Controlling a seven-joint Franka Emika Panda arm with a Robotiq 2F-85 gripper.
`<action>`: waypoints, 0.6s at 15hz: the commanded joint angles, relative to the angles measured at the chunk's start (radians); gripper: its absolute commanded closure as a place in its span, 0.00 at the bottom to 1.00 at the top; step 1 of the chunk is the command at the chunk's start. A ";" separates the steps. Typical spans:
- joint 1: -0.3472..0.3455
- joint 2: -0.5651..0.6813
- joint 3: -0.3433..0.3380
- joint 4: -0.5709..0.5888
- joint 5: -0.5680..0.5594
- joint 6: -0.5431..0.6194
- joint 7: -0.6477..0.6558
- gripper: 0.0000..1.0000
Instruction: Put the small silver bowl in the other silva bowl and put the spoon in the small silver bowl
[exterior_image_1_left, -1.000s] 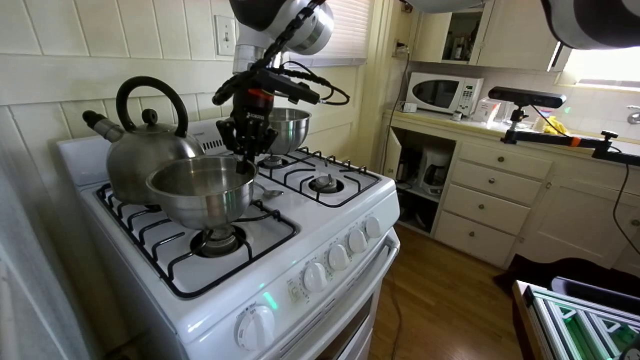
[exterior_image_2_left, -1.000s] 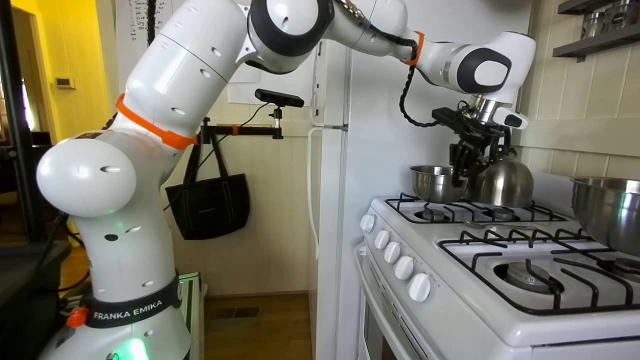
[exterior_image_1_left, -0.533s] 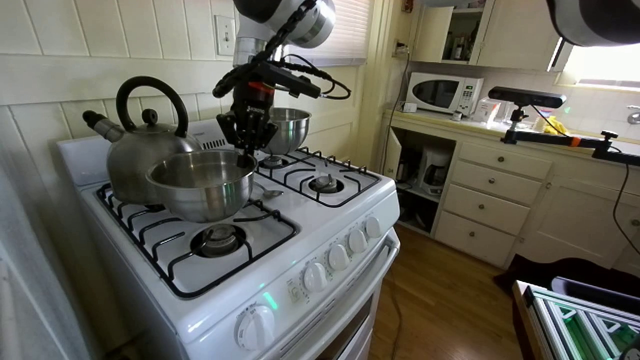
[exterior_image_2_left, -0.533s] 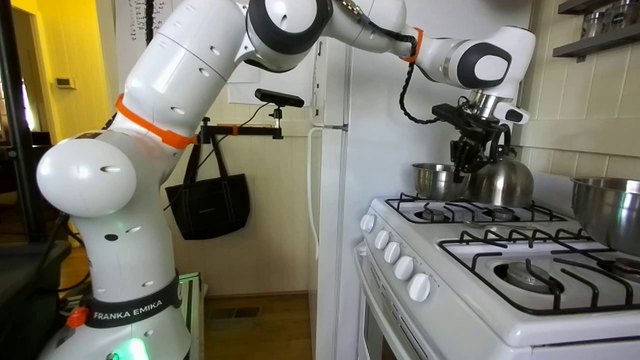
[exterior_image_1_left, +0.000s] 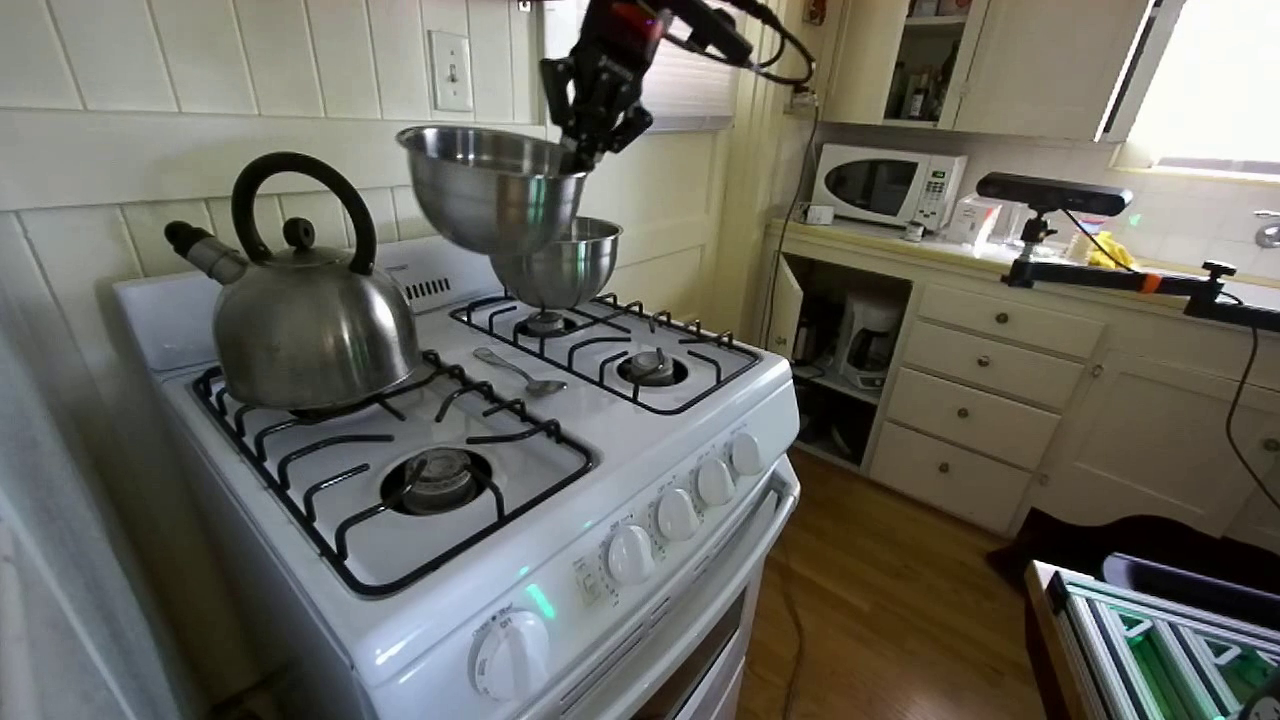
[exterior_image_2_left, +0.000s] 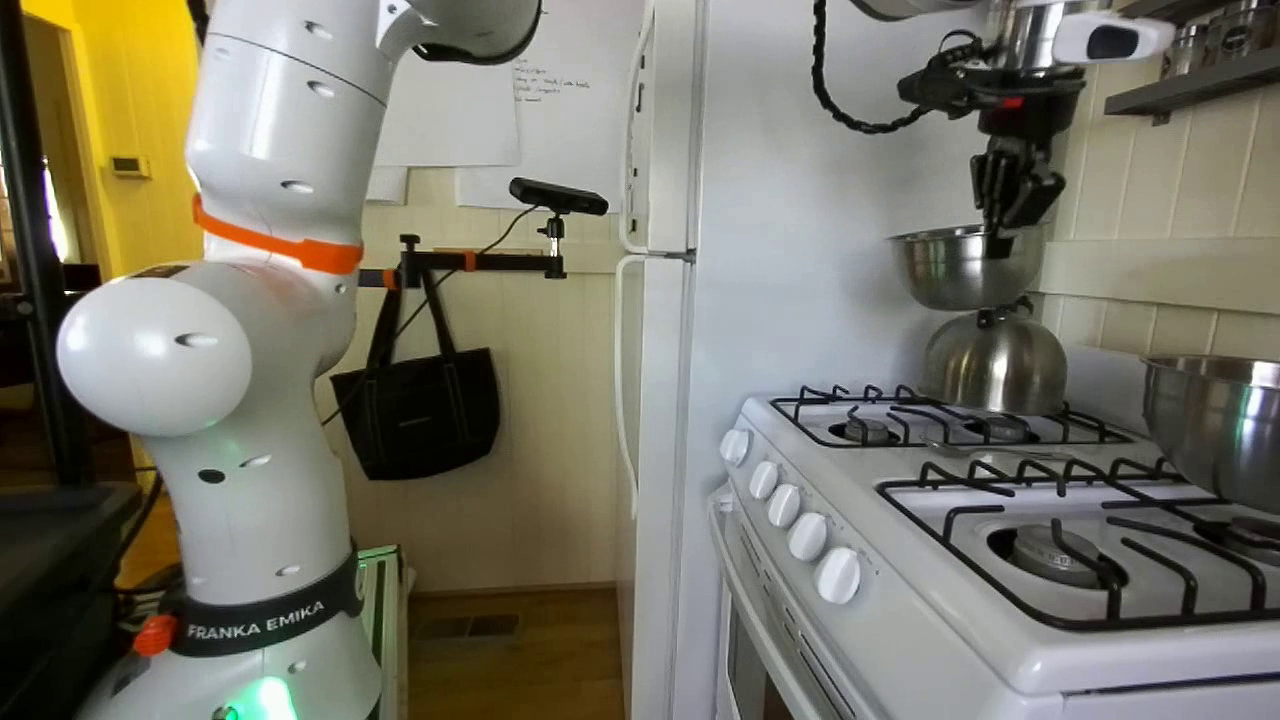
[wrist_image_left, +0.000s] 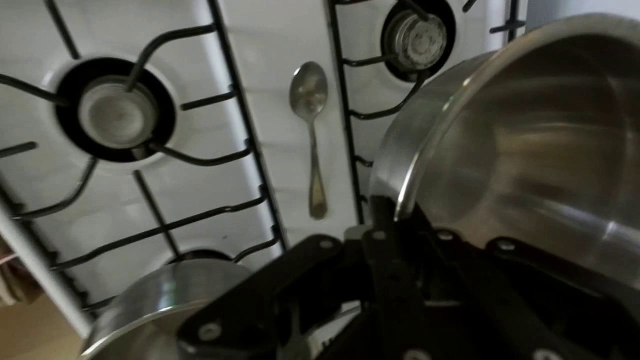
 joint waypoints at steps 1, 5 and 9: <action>-0.076 -0.121 -0.068 -0.139 0.048 0.029 0.034 0.98; -0.176 -0.086 -0.146 -0.119 0.131 -0.006 0.047 0.98; -0.188 -0.073 -0.154 -0.108 0.109 -0.006 0.019 0.98</action>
